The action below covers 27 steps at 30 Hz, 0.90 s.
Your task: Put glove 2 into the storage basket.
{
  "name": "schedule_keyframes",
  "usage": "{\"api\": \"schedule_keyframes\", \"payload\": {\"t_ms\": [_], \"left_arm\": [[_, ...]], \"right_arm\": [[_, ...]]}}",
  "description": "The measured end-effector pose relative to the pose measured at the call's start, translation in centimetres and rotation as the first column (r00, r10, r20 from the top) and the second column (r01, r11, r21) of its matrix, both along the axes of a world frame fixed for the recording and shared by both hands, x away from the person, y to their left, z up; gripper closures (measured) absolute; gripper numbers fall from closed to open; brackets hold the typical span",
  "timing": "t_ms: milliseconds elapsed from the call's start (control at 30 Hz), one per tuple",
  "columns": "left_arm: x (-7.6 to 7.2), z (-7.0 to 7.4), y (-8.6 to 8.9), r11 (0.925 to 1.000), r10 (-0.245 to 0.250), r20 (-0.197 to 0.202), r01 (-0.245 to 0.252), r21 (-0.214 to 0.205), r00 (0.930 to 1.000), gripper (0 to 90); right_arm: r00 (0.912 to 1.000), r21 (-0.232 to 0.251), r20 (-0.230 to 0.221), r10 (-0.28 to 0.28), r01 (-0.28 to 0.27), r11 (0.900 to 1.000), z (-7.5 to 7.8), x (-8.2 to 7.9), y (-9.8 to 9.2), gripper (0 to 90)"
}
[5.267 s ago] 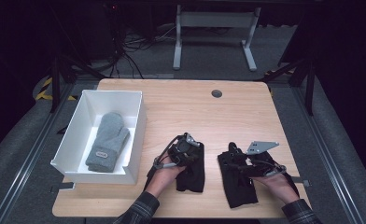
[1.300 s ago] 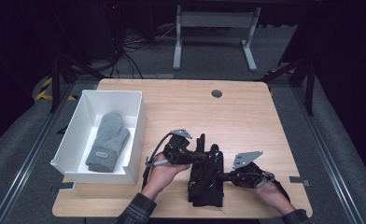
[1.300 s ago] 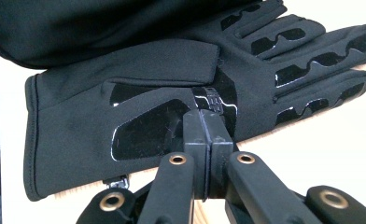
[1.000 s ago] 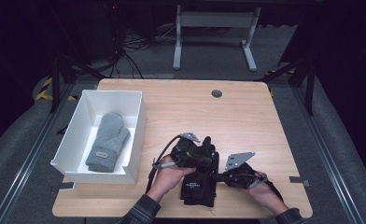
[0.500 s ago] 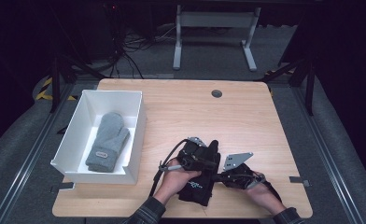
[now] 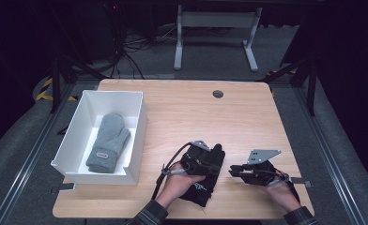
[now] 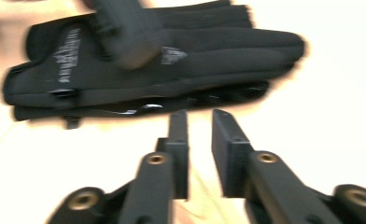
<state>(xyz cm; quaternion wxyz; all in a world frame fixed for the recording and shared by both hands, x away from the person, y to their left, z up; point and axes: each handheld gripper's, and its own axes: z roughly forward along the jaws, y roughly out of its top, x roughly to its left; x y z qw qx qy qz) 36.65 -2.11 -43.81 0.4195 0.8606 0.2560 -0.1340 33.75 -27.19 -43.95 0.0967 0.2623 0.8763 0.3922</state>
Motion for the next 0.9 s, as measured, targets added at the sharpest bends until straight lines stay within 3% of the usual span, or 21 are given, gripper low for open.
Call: {"api": "schedule_keyframes", "payload": {"t_ms": [167, 333, 567, 767, 900], "left_arm": [[-0.8, -0.9, -0.5, 0.9984, -0.013, -0.014, 0.013, 0.055, 0.9998, 90.0], [-1.6, -1.2, -0.4, 0.9908, -0.027, -0.002, 0.027, 0.132, 0.9996, 90.0], [-1.9, -0.9, 1.3, 0.9736, -0.017, 0.068, 0.001, 0.228, 0.9976, 90.0], [-1.7, -0.7, 3.3, 0.9625, 0.010, 0.104, -0.038, 0.269, 0.9945, 90.0], [-1.6, -0.6, 4.3, 0.9593, 0.025, 0.120, -0.058, 0.276, 0.9925, 90.0]], "right_arm": [[0.9984, -0.017, 0.009, -0.056, 0.056, 0.9983, -0.4, 0.8, -0.5, 53.0], [0.9962, -0.040, 0.028, -0.083, 0.084, 0.9957, -0.8, 1.0, -0.3, 41.0], [0.9920, -0.056, 0.026, -0.124, 0.125, 0.9905, -1.4, 1.6, -0.3, 33.6], [0.9889, -0.080, 0.031, -0.146, 0.148, 0.9858, -1.8, 1.8, -0.4, 28.7], [0.9876, -0.105, 0.045, -0.150, 0.154, 0.9824, -2.3, 2.0, -0.4, 25.2]]}}
